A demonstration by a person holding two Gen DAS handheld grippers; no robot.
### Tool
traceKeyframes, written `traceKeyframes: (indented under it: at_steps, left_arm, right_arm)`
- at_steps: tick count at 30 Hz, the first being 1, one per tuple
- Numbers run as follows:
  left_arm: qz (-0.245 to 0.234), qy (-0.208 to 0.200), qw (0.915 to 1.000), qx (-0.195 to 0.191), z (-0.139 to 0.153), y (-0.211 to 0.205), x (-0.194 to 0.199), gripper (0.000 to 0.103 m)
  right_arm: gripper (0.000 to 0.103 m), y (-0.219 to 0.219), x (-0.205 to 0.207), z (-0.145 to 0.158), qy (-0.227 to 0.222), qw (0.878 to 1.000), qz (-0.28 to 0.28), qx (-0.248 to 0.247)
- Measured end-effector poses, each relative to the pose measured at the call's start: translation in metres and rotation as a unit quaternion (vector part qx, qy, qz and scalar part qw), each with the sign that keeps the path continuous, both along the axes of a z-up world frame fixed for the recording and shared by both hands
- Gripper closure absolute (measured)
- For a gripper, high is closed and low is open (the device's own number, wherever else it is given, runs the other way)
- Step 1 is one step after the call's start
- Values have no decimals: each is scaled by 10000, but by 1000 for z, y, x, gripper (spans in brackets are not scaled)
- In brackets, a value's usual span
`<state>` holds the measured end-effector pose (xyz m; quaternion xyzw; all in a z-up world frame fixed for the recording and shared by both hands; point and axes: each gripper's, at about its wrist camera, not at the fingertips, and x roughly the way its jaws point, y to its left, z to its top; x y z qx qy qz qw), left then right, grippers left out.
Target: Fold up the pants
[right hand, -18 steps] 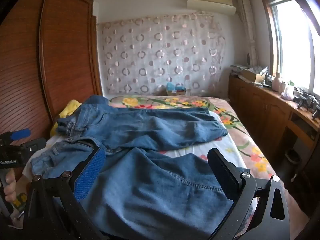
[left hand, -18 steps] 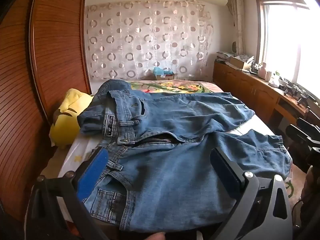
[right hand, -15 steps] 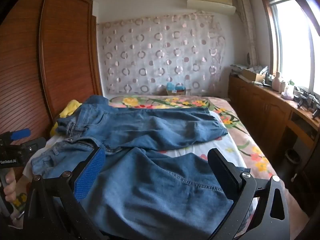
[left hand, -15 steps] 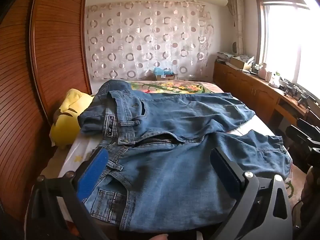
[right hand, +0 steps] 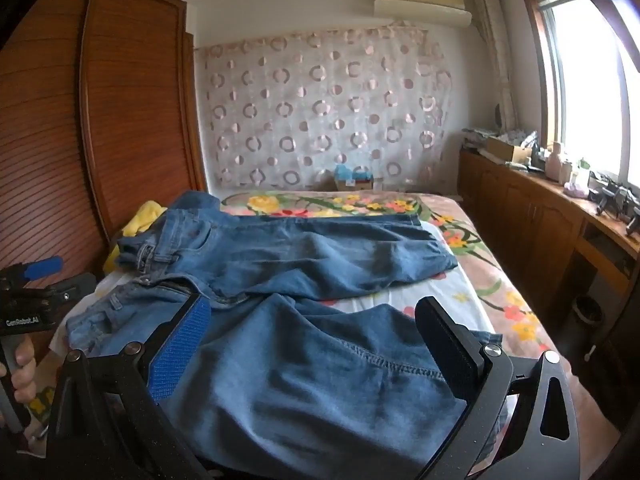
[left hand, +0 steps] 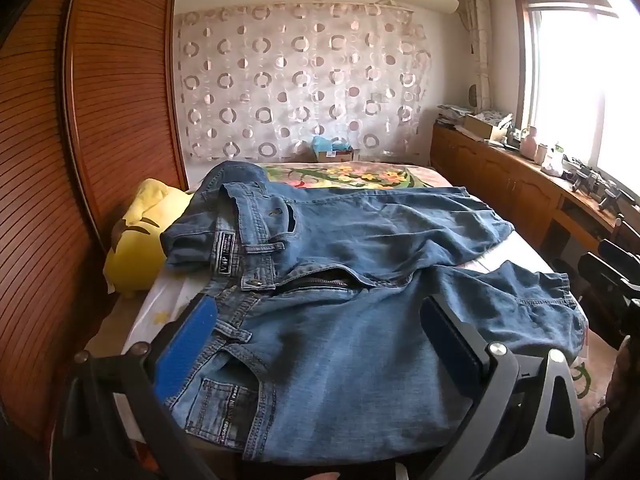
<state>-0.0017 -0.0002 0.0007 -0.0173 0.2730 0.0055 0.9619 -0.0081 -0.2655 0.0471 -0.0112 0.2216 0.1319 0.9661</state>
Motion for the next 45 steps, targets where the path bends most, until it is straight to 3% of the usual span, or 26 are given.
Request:
traceKeyframes:
  at_steps: [45]
  left_arm:
    - [-16,-82,10000,1,14,5,-4,0]
  right_arm:
    - [0,2,-3,0,-31,10000,-13,27]
